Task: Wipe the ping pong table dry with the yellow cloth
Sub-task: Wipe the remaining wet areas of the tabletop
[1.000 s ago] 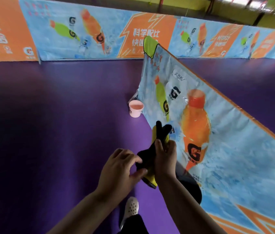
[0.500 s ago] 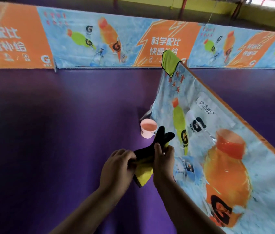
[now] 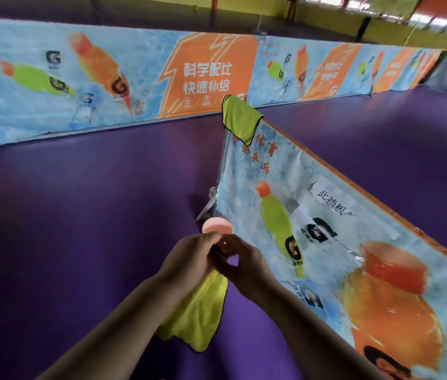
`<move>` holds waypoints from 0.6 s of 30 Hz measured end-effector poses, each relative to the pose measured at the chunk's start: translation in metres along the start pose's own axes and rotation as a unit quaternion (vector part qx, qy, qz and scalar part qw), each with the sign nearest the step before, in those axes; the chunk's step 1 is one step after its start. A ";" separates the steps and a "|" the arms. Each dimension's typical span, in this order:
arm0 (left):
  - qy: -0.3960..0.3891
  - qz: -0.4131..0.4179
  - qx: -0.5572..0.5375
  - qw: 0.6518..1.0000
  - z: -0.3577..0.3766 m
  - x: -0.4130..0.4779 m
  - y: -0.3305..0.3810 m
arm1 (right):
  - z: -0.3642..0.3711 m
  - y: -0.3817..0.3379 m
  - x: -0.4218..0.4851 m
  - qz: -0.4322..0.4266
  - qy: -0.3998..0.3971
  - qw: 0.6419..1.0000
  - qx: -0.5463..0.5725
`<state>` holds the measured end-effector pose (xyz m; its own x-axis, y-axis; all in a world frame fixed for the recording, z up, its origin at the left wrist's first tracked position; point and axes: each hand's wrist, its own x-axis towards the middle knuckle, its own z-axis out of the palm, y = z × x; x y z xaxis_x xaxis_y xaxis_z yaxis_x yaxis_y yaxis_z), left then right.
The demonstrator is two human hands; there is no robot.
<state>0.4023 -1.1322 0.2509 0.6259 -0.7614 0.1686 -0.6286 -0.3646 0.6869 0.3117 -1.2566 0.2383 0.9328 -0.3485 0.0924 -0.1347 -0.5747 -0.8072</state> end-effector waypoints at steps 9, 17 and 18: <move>-0.113 -0.056 -0.237 0.963 -0.026 0.106 -0.086 | 0.005 0.000 0.113 0.082 0.066 0.992 -0.062; -0.158 -0.012 0.045 0.986 0.022 0.185 -0.144 | -0.047 0.029 0.189 0.121 0.241 0.947 0.175; -0.152 -0.005 0.071 0.986 0.025 0.197 -0.149 | -0.056 0.036 0.201 0.121 0.267 0.935 0.199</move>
<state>0.6077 -1.2414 0.1643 0.4787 -0.8751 -0.0715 -0.6954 -0.4276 0.5776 0.4756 -1.3890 0.2603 0.5765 -0.8140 0.0714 -0.0851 -0.1467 -0.9855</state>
